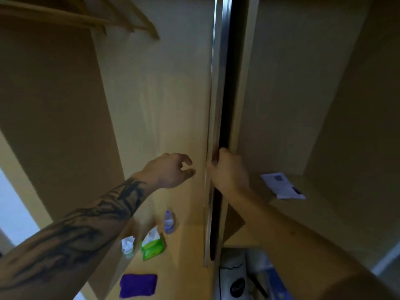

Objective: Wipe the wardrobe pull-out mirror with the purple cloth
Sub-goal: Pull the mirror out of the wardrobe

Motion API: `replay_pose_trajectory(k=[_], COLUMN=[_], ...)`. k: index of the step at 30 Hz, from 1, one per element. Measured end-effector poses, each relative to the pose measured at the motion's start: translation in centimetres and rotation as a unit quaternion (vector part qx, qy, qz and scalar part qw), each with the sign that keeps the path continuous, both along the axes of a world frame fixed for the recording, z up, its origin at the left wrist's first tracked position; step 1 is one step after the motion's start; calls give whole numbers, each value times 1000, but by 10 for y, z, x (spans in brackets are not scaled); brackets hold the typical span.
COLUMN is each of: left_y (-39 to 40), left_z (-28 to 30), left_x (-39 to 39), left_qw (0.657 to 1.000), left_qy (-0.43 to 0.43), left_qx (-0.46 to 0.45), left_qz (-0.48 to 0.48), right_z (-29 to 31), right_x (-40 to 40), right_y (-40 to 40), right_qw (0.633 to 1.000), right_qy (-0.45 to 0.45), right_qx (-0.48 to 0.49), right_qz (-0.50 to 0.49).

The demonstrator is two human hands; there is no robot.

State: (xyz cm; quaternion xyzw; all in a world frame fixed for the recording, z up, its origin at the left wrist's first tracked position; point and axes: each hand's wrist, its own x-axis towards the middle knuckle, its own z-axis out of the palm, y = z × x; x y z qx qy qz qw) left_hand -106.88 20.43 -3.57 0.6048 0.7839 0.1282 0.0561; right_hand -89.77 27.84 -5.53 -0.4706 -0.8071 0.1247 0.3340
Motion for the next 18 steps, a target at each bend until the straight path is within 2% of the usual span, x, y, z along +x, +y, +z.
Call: replay_pose_trajectory(k=[8,18], left_y=[0,-4], left_z=[-5,-32], left_x=[-13,1], left_qw=[996,992], left_qy=[-26,-26], left_qx=[64,52], left_qz=[-53,-114], right_z=[1,-8], right_x=[-1,15], right_y=[-23,-61], right_qw=[996,996], right_qy=[55,26], right_qx=[-40,2], right_qz=[-52,-89])
